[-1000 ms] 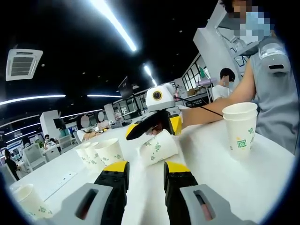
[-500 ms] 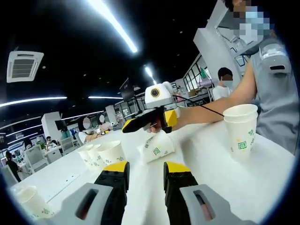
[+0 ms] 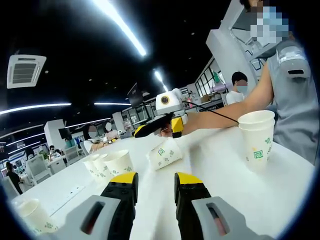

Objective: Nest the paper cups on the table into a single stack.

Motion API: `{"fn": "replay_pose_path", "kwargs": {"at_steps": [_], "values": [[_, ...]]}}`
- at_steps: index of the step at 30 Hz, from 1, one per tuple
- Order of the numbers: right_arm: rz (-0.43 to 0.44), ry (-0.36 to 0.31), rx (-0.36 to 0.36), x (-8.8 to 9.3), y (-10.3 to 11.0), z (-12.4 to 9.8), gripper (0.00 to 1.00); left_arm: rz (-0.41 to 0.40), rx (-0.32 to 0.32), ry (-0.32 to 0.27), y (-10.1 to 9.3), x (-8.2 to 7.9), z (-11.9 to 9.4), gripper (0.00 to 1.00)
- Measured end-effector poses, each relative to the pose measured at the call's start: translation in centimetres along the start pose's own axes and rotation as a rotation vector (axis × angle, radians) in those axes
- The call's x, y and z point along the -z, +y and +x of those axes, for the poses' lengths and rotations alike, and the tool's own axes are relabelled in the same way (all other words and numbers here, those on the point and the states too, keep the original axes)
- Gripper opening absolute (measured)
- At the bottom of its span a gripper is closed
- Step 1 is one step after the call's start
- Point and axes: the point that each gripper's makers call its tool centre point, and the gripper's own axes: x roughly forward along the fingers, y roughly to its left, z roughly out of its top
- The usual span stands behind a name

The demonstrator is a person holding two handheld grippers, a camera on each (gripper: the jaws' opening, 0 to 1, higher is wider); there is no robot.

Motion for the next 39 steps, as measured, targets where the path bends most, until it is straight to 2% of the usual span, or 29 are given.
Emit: {"fn": "replay_pose_path", "kwargs": {"at_steps": [3, 11, 20, 23, 24, 27, 28, 29, 31, 39], "values": [[0.007, 0.021, 0.024, 0.9, -1.9, -1.6, 0.63, -0.001, 0.0, 0.002, 0.0, 0.1, 0.0, 0.31], [0.012, 0.114, 0.094, 3.6, -3.0, -5.3, 0.75, -0.001, -0.001, 0.008, 0.0, 0.2, 0.0, 0.31], [0.012, 0.174, 0.185, 5.9, -4.5, -8.5, 0.75, -0.004, -0.006, 0.009, 0.5, 0.4, -0.1, 0.31], [0.007, 0.21, 0.236, 6.7, -5.2, -9.1, 0.74, -0.004, -0.005, 0.01, 0.5, 0.5, -0.1, 0.31], [0.006, 0.233, 0.271, 7.2, -5.8, -9.4, 0.73, -0.004, -0.005, 0.011, 0.5, 0.5, 0.0, 0.3], [0.035, 0.241, 0.348, 7.8, -8.0, -10.1, 0.7, -0.003, -0.007, 0.013, 0.5, 0.6, -0.1, 0.3], [0.033, 0.238, 0.35, 7.9, -8.2, -10.0, 0.69, -0.001, -0.007, 0.015, 0.6, 0.6, -0.1, 0.3], [0.041, 0.242, 0.364, 8.1, -9.5, -10.5, 0.69, -0.002, -0.008, 0.013, 0.6, 0.6, -0.1, 0.3], [0.049, 0.25, 0.378, 8.4, -10.5, -10.8, 0.67, -0.003, -0.01, 0.009, 0.7, 0.5, -0.1, 0.3], [0.05, 0.269, 0.428, 8.9, -10.2, -11.1, 0.65, 0.0, -0.009, 0.009, 0.8, 0.6, -0.1, 0.3]]}}
